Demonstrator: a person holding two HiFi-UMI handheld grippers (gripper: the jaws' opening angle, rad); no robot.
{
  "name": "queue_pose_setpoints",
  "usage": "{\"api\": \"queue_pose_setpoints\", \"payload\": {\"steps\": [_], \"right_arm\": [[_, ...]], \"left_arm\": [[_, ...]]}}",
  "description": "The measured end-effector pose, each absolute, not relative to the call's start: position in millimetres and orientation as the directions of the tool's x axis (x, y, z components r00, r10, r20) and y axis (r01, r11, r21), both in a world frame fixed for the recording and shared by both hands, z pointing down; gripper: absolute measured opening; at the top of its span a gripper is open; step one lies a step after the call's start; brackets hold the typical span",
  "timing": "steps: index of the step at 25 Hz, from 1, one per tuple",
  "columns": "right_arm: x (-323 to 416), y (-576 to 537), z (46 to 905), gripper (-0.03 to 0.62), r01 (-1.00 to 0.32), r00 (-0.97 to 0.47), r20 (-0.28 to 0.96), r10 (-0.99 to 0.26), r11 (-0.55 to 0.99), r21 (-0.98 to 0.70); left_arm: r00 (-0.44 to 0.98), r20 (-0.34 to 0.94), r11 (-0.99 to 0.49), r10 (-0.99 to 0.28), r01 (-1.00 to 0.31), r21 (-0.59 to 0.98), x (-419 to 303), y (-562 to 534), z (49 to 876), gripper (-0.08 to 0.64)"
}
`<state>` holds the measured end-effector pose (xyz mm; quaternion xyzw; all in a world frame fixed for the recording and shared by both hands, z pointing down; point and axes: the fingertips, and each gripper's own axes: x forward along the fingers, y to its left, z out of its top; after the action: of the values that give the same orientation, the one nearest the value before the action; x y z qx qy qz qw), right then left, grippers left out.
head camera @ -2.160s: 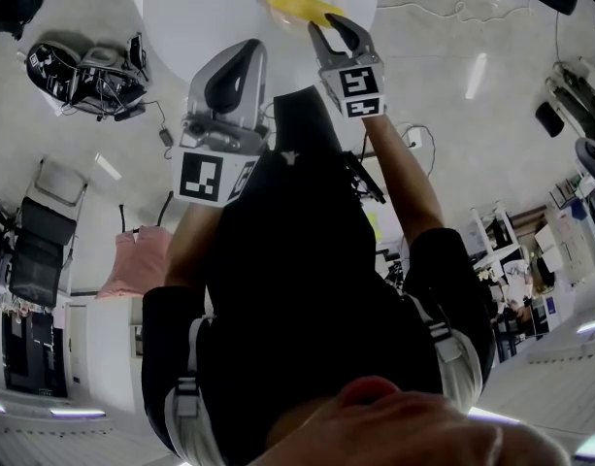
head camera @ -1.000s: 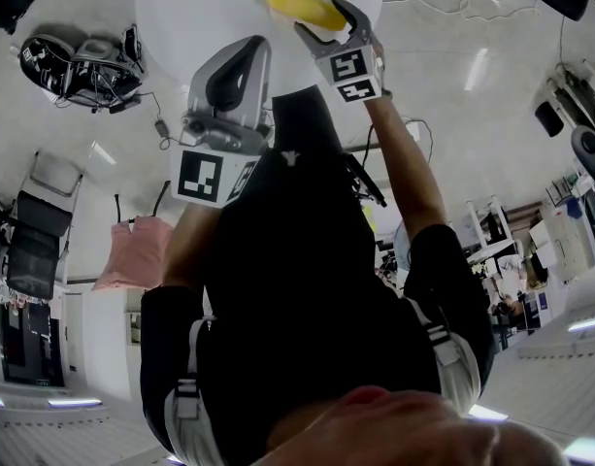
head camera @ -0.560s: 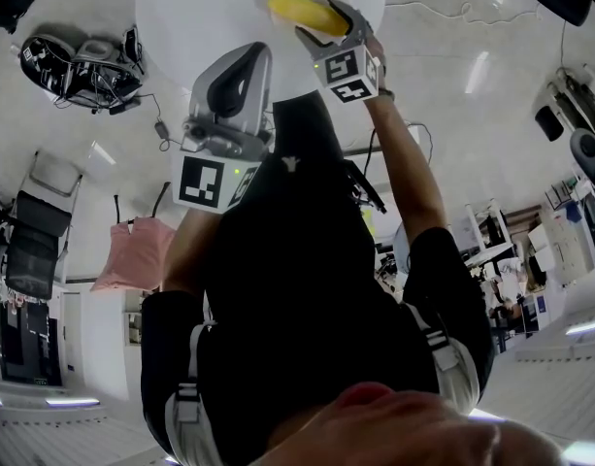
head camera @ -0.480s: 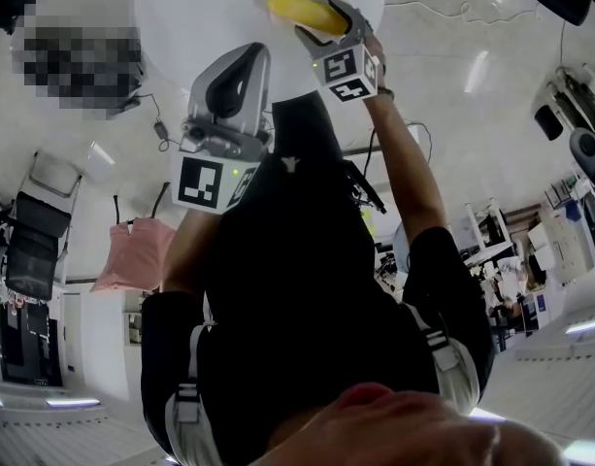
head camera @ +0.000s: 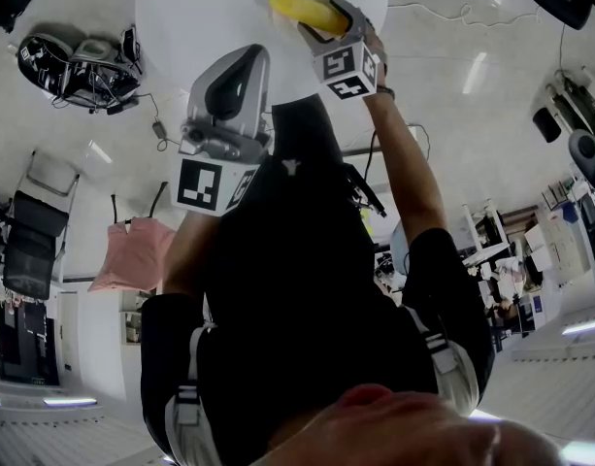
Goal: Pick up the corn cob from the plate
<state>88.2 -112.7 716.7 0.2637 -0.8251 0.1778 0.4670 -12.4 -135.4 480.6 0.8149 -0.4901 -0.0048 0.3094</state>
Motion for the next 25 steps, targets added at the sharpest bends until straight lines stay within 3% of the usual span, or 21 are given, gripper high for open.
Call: {"api": "queue_pose_setpoints", "payload": {"steps": [25], "right_arm": [[88,-103,720,0.270,-0.602,-0.409,0.867,-0.284,0.798,-0.022]], "left_arm": [[0.513,0.302,-0.322,-0.804,-0.801,0.505,-16,-125,485,0.005]]}}
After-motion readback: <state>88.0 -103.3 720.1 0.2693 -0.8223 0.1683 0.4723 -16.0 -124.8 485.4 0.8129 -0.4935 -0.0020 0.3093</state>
